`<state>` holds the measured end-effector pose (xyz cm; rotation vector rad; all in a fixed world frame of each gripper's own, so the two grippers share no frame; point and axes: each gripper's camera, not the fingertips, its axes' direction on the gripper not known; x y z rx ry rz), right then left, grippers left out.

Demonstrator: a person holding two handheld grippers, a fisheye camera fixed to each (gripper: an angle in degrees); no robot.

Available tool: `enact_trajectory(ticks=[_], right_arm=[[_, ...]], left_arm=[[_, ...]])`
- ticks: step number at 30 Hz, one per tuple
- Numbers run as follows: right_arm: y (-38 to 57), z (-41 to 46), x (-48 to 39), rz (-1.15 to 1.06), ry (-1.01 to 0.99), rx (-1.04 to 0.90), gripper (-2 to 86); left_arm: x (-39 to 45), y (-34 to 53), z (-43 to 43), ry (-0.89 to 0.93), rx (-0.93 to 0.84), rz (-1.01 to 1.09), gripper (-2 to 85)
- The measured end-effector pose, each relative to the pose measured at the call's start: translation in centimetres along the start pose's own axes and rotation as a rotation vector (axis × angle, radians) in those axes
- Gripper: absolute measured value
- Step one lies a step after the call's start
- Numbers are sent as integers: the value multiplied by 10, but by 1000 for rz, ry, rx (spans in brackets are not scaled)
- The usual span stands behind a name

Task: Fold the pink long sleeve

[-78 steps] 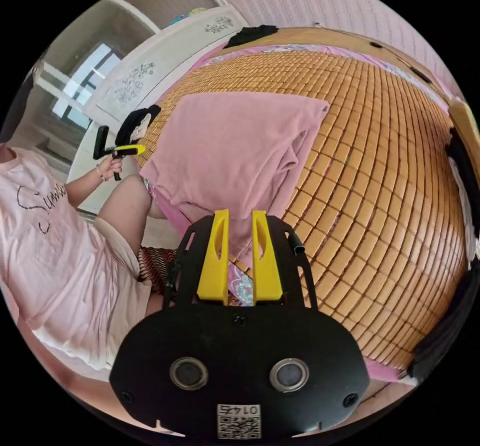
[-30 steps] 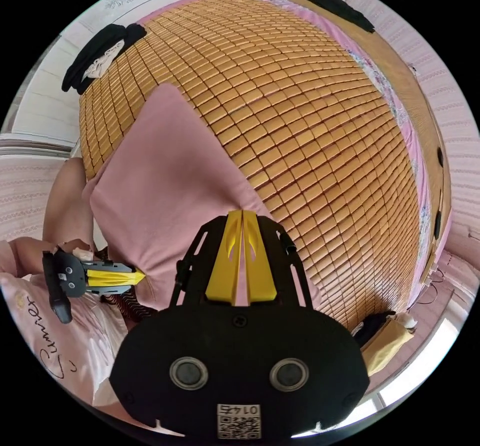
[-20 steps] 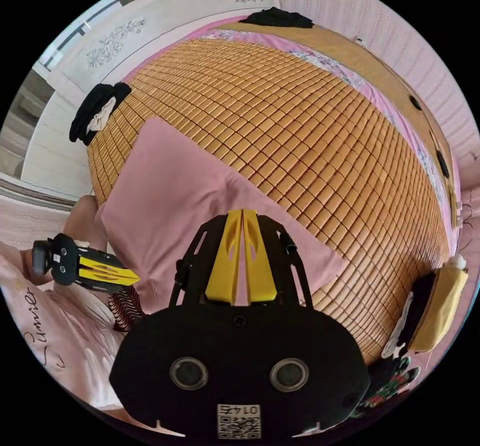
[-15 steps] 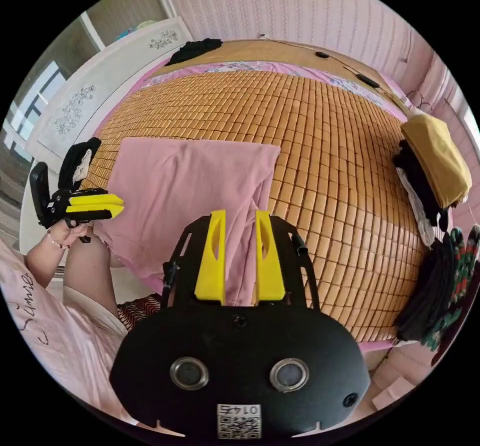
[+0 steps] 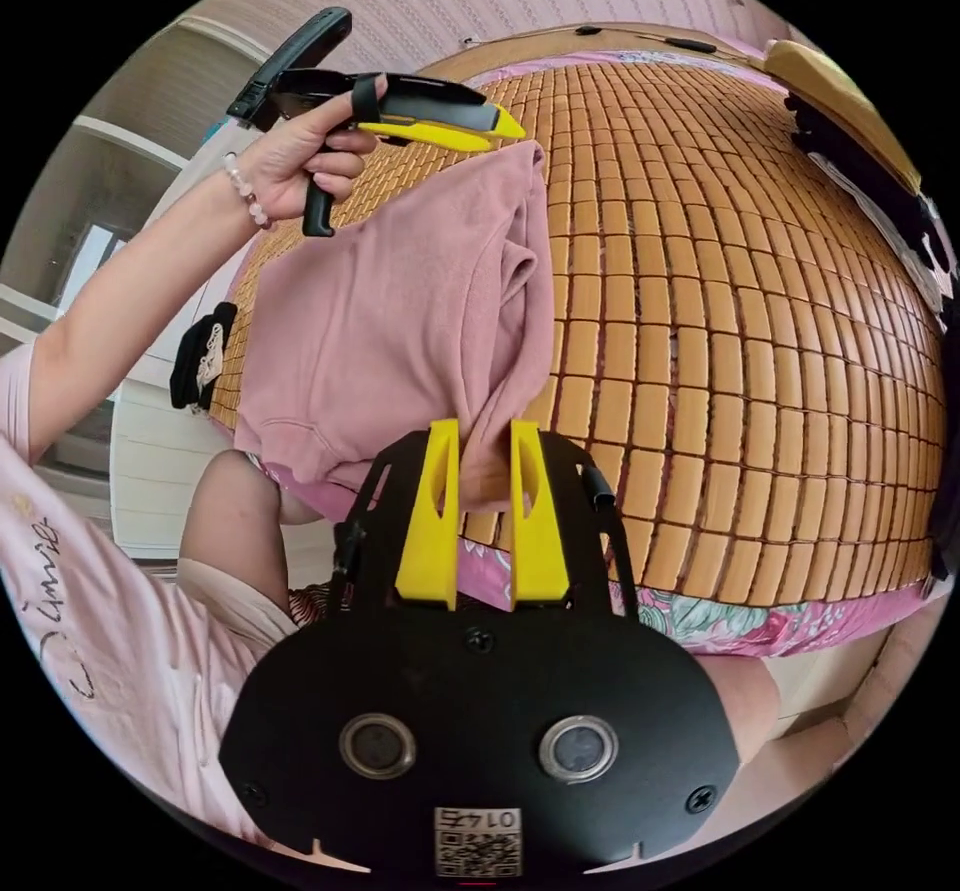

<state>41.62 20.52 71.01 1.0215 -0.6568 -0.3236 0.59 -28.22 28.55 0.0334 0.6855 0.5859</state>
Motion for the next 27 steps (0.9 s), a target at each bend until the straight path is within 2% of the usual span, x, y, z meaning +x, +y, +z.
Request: enact_trajectory(ticks=[2, 6, 11, 14, 16, 18, 20, 22, 24, 27], right_arm=[[9, -10, 6, 8, -31, 37, 60], [32, -48, 22, 56, -61, 159, 47], [71, -115, 41, 75, -47, 346, 39], [90, -157, 24, -28, -60, 448, 35], [94, -172, -17, -199, -82, 463, 33], [94, -166, -57, -356, -145, 424, 32], [92, -142, -99, -509, -231, 345, 31], [87, -84, -155, -674, -275, 157, 31], [85, -26, -189, -738, -249, -5, 35], [90, 61, -221, -744, -69, -186, 48]], left_arm=[[-4, -13, 20, -87, -98, -33, 79], [2, -23, 10, -95, -59, 34, 46], [14, -31, -52, 145, 159, 73, 38], [11, -10, -101, 238, 289, 119, 38], [1, 17, -133, 250, 360, 137, 38], [-14, 57, -162, 196, 431, 138, 37], [-45, 123, -186, 140, 504, 52, 38], [-72, 175, -189, 90, 511, -68, 40], [-99, 221, -180, 21, 485, -216, 45], [-139, 276, -150, 4, 417, -447, 51]])
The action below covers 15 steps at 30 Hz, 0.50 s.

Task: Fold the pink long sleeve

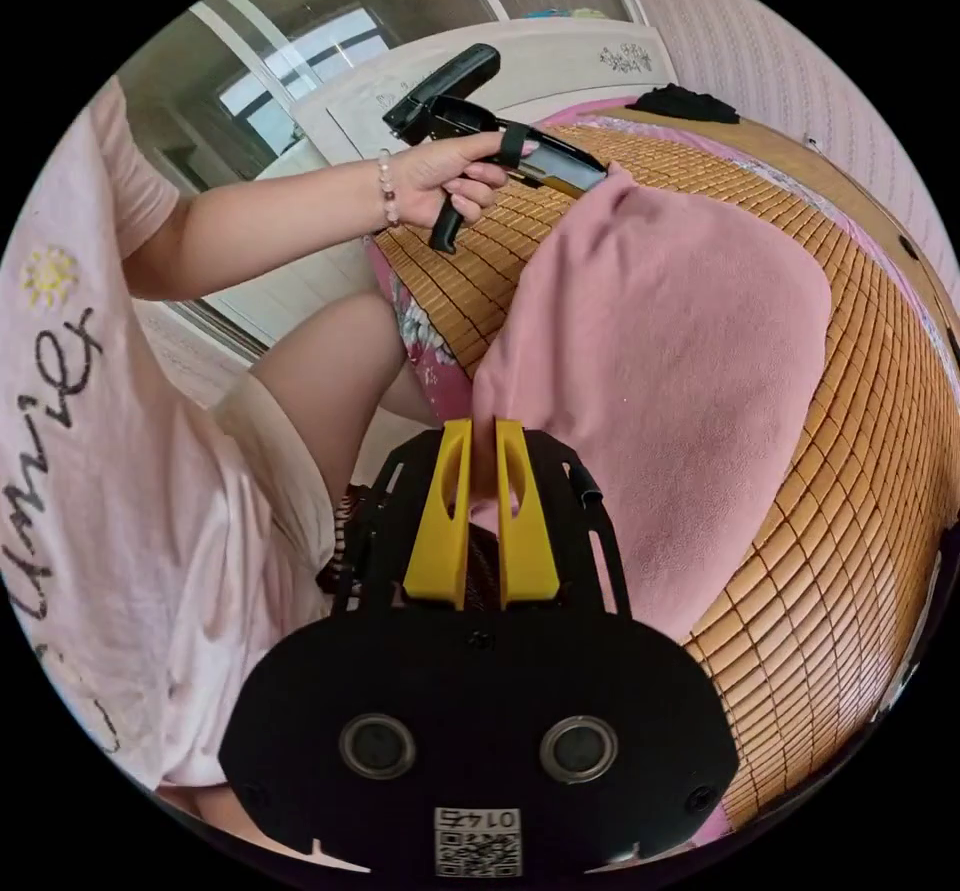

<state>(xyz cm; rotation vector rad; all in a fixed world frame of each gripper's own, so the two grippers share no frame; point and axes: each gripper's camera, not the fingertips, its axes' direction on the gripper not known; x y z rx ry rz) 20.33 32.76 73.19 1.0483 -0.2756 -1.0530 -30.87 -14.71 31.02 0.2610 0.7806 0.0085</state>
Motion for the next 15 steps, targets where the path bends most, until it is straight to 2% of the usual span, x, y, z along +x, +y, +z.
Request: enact_trajectory(ticks=[2, 6, 10, 15], right_arm=[[-5, 18, -5, 14, -6, -40, 58], [-1, -7, -14, -1, -84, 41, 81], [-6, -38, -6, -10, 15, 93, 82], [-39, -52, 45, 53, 215, 177, 53]], left_arm=[[-21, 17, -9, -26, 60, -101, 59], [-17, 24, -37, -34, 159, -93, 64], [-2, 37, -61, -9, 223, -54, 68], [-4, 55, -64, 178, 266, -61, 114]])
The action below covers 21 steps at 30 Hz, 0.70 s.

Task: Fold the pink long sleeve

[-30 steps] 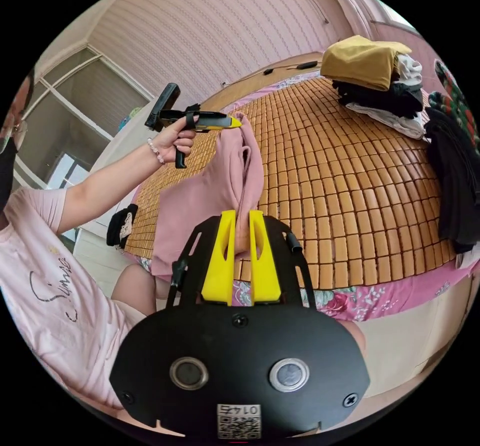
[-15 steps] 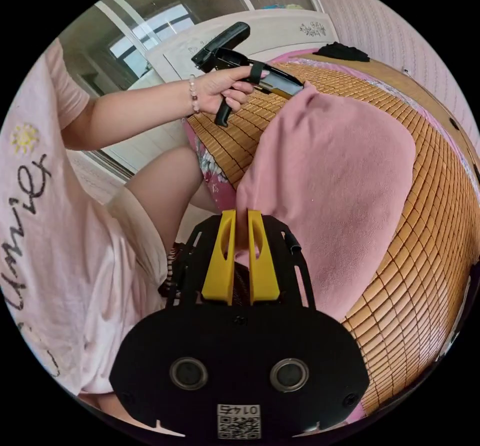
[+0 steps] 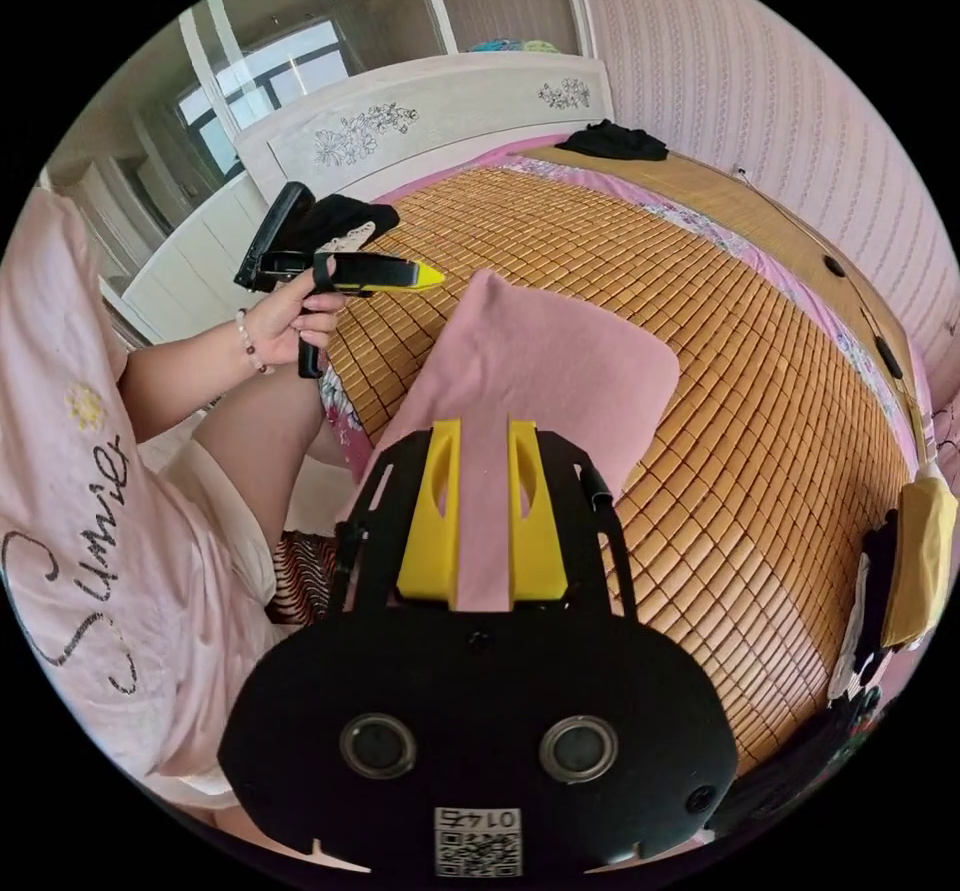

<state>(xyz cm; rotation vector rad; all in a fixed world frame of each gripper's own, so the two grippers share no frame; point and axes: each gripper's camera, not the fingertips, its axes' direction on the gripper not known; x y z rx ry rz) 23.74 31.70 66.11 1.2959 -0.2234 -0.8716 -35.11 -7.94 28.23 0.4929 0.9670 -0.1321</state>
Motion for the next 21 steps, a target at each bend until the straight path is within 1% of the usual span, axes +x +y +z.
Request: enact_trajectory(ticks=[2, 3, 4, 5, 8, 10, 11, 12, 13, 17, 20, 21], right_arm=[[-15, 17, 17, 34, 37, 27, 20], [-24, 35, 27, 53, 55, 10, 12], [-33, 57, 39, 99, 94, -49, 7], [-36, 66, 45, 103, 89, -74, 5], [-37, 79, 66, 177, 133, -83, -1], [-29, 85, 79, 224, 152, -61, -2], [-27, 89, 82, 235, 147, -62, -3], [-24, 100, 89, 251, 135, -67, -3], [-23, 111, 93, 254, 128, -72, -3], [-28, 122, 96, 236, 156, -80, -3], [-28, 102, 86, 183, 142, -49, -3], [-24, 92, 73, 128, 94, -22, -3]], left_arm=[[-7, -1, 19, 8, -47, -23, 114], [-10, -3, 25, 17, -63, -27, 106], [-14, -6, 37, 41, -98, -29, 90], [-15, -9, 44, 69, -109, -27, 81], [-5, -23, 44, 100, -70, 45, 67], [0, -27, 47, 49, -75, 77, 64], [-3, -27, 56, -15, -114, 69, 64], [-6, -26, 61, -37, -135, 48, 64], [-16, -21, 70, -48, -172, -2, 64], [-32, -14, 65, -6, -161, -78, 79], [-22, -14, 39, 4, -132, -50, 83], [-20, -14, 32, -8, -124, -46, 82]])
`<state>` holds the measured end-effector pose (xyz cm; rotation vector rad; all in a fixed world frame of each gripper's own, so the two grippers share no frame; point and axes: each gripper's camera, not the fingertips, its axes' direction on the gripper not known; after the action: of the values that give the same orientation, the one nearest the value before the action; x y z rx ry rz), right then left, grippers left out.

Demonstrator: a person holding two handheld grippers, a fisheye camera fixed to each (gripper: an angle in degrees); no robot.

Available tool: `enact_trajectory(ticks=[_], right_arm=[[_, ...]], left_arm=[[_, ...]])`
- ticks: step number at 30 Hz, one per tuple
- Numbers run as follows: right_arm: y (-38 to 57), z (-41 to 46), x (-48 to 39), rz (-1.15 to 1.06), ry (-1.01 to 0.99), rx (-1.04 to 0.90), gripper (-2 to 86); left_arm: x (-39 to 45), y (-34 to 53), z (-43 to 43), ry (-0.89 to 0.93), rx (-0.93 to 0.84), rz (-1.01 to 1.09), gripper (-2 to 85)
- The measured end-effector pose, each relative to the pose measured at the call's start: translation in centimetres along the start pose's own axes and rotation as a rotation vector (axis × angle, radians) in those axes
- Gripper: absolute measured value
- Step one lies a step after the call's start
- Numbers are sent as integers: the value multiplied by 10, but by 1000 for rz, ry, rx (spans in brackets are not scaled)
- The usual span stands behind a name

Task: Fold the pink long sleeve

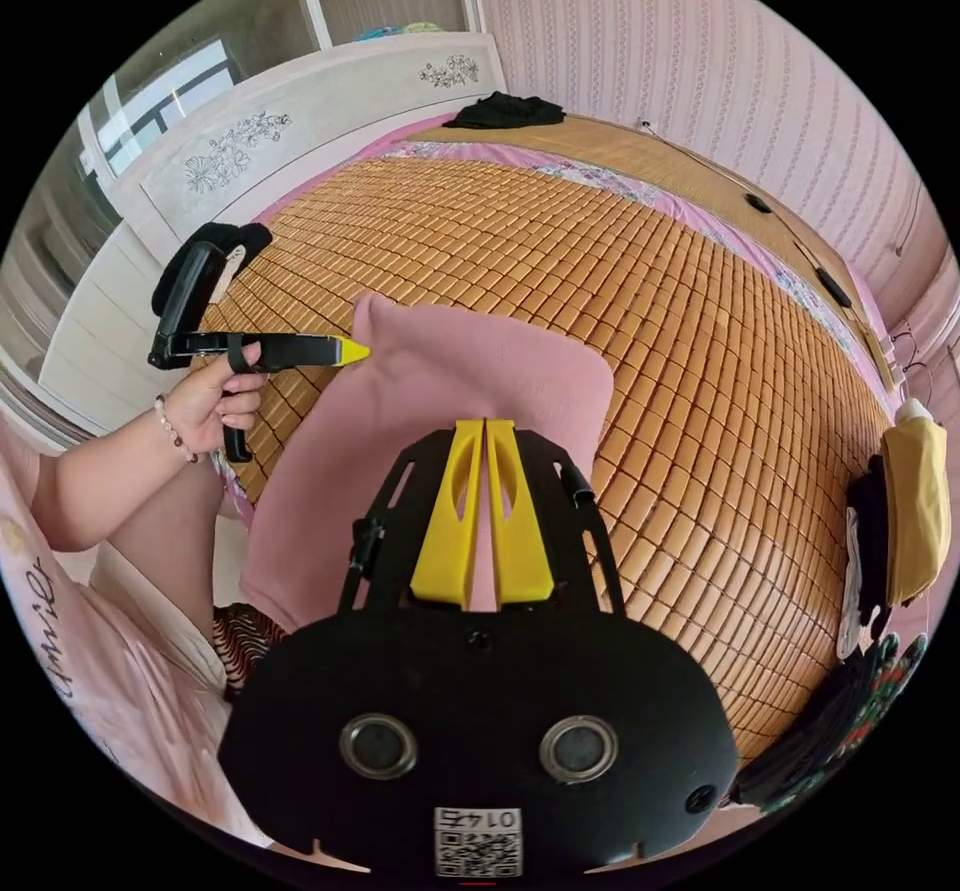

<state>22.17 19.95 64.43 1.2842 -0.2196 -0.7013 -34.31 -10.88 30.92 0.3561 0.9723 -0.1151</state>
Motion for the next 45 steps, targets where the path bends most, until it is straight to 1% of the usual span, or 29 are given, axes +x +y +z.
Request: enact_trajectory(ticks=[2, 4, 6, 7, 8, 9, 10, 12, 15, 17, 19, 20, 21, 22, 23, 24, 25, 26, 27, 28, 30, 33, 36, 38, 39, 41, 42, 43, 45], right_arm=[[12, -9, -23, -89, -124, 1, -3], [27, 3, -63, -221, -276, -88, -3], [38, 26, -93, -316, -295, -186, -4], [45, 47, -106, -353, -258, -256, -4], [48, 57, -110, -361, -228, -291, -4], [53, 76, -111, -358, -154, -330, -4], [55, 80, -105, -347, -160, -295, -4], [51, 83, -88, -291, -204, -297, -4], [48, 84, -60, -235, -264, -299, -4], [45, 69, -43, -228, -317, -250, -3], [39, 25, 3, -148, -430, -43, 2], [38, 15, 19, -118, -449, 5, 5], [38, -2, 55, -42, -454, 91, 30], [39, -12, 94, 35, -433, 152, 74], [41, -15, 113, 81, -405, 167, 105], [45, -14, 150, 185, -326, 170, 166], [52, -7, 184, 273, -266, 153, 187], [55, -2, 200, 310, -264, 139, 197], [64, 14, 231, 389, -320, 118, 201], [74, 32, 258, 467, -437, 110, 201], [87, 60, 285, 543, -601, 85, 188], [98, 88, 299, 561, -790, 93, 144], [97, 106, 299, 563, -904, 92, 99], [91, 101, 297, 550, -891, 106, 81], [81, 93, 290, 508, -859, 107, 74], [57, 72, 269, 396, -797, 107, 67], [35, 57, 250, 293, -751, 93, 63], [11, 43, 228, 191, -705, 75, 61], [-26, 25, 192, 55, -667, 60, 59]], left_arm=[[7, 4, -25, -28, 50, 18, 82], [13, 3, -36, 7, 99, 29, 80], [20, -4, -36, 35, 118, 47, 78], [23, -9, -30, 6, 117, 51, 74], [22, -14, -19, -48, 100, 47, 67], [20, -16, -13, -74, 85, 36, 62], [13, -19, 0, -115, 42, 6, 54], [7, -19, 20, -215, -48, 12, 52], [11, -14, 20, -251, -43, 64, 55], [13, -9, 2, -216, 6, 64, 65], [12, -1, -15, -144, 21, 53, 82], [12, 6, -25, -99, 18, 48, 99], [12, 11, -29, -76, 12, 46, 107], [13, 23, -35, -26, -6, 42, 118], [16, 37, -38, 15, -25, 41, 128], [17, 44, -38, 26, -36, 39, 134], [21, 57, -36, 39, -62, 36, 145], [22, 67, -30, 40, -94, 34, 159], [23, 71, -26, 40, -111, 30, 161], [21, 77, -18, 49, -145, 7, 167], [17, 83, -9, 88, -174, -32, 165], [21, 86, -5, 66, -178, 4, 142], [13, 86, 5, 137, -223, -34, 99], [0, 91, 6, 213, -196, -89, 71], [0, 93, 5, 213, -181, -91, 65], [12, 102, -5, 131, -111, -20, 58], [14, 105, -8, 122, -96, -14, 56], [14, 110, -14, 129, -59, -31, 54], [8, 119, -30, 173, 27, -81, 52]])
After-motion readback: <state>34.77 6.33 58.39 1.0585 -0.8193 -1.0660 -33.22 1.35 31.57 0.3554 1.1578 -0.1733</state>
